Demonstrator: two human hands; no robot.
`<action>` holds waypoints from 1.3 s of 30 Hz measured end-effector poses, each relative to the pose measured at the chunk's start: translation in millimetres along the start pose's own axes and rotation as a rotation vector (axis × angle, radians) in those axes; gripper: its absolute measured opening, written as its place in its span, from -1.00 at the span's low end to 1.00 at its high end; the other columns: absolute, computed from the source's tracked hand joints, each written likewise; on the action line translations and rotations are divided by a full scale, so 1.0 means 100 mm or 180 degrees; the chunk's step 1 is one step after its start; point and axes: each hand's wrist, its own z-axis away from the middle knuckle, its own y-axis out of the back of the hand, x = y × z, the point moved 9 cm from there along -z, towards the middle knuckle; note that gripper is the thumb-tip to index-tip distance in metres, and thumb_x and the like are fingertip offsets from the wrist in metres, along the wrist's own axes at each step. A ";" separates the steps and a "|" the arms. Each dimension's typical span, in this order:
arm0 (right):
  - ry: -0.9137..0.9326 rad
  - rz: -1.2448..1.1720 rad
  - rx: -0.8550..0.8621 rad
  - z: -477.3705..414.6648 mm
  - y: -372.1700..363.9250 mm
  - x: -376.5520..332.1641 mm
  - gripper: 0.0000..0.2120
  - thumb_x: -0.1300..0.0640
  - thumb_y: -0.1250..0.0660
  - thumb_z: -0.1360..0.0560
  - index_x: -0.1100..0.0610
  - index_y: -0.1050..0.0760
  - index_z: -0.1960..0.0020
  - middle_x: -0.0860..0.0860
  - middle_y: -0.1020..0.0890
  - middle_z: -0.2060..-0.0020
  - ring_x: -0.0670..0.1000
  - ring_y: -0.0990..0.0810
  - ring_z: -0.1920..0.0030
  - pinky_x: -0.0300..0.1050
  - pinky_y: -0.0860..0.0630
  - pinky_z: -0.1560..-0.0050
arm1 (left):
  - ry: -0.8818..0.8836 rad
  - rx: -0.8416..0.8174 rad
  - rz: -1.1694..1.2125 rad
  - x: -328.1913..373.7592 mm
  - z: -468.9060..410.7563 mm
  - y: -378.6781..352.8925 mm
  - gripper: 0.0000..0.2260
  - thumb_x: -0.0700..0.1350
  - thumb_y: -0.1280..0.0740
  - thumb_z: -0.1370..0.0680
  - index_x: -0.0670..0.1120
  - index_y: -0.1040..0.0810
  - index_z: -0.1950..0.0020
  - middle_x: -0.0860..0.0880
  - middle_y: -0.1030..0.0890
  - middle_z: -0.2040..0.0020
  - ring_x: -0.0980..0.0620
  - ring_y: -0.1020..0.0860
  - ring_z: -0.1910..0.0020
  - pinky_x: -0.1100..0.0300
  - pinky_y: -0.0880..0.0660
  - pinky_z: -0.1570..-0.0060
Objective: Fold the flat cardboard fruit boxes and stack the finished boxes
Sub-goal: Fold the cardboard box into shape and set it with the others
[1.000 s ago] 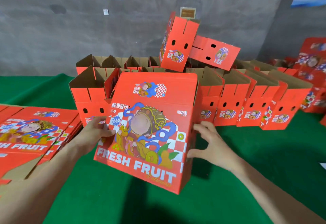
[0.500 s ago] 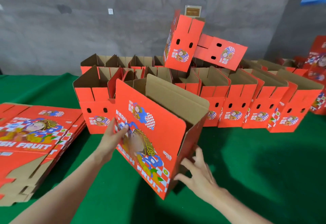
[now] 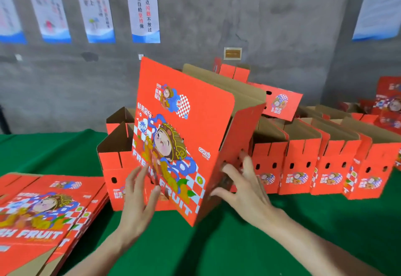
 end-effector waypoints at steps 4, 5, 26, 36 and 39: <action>-0.0104 0.0199 0.0123 -0.65 0.03 -0.12 -0.53 -0.13 -0.46 -0.38 -0.24 -0.23 -0.12 0.07 -0.15 -0.33 0.22 -0.52 0.10 0.03 -0.52 -0.05 | -0.0636 -0.0317 0.0093 0.35 -0.48 0.11 -0.17 0.40 -0.12 -0.47 -0.19 -0.17 -0.51 -0.10 -0.23 -0.47 0.04 -0.17 -0.48 0.16 -0.13 -0.45; -0.0150 0.0243 0.0116 -0.80 0.01 -0.14 -0.53 -0.11 -0.46 -0.39 -0.24 -0.22 -0.12 0.09 -0.13 -0.35 0.24 -0.52 0.10 0.03 -0.51 -0.06 | -0.0704 -0.0400 0.0087 0.40 -0.62 0.10 -0.18 0.37 -0.18 -0.47 -0.16 -0.14 -0.52 -0.07 -0.22 -0.49 0.06 -0.15 -0.49 0.18 -0.12 -0.45; -0.0928 0.0847 0.0345 -3.53 -1.11 0.58 -0.55 0.14 -0.38 -0.50 -0.10 -0.20 -0.24 0.32 -0.03 -0.38 0.22 -0.52 0.23 0.00 -0.42 0.13 | 0.0541 -0.1994 -0.1796 -1.62 -2.59 -0.90 -0.36 0.17 -0.23 -0.56 0.01 -0.07 -0.56 -0.05 0.10 -0.58 -0.09 -0.04 -0.54 0.06 -0.10 -0.46; -0.1088 0.1532 0.0001 -3.95 -1.39 1.46 -0.47 0.18 -0.23 -0.57 -0.15 -0.14 -0.44 0.22 -0.27 -0.15 0.12 -0.49 0.24 -0.07 -0.38 0.19 | 0.0213 -0.2254 -0.2505 -1.94 -2.64 -1.24 -0.33 0.24 -0.21 -0.54 0.05 -0.06 -0.56 -0.10 0.06 -0.58 -0.12 0.24 -0.53 0.00 0.16 -0.49; -0.0924 0.1776 -0.0073 -4.00 -1.30 1.49 -0.45 0.15 -0.30 -0.55 -0.15 -0.17 -0.43 0.24 -0.30 -0.14 0.14 -0.46 0.10 -0.08 -0.39 0.20 | 0.0264 -0.2170 -0.2412 -1.95 -2.64 -1.20 -0.33 0.23 -0.23 -0.53 0.05 -0.09 -0.55 -0.09 0.00 -0.57 -0.09 0.23 -0.54 0.03 0.14 -0.49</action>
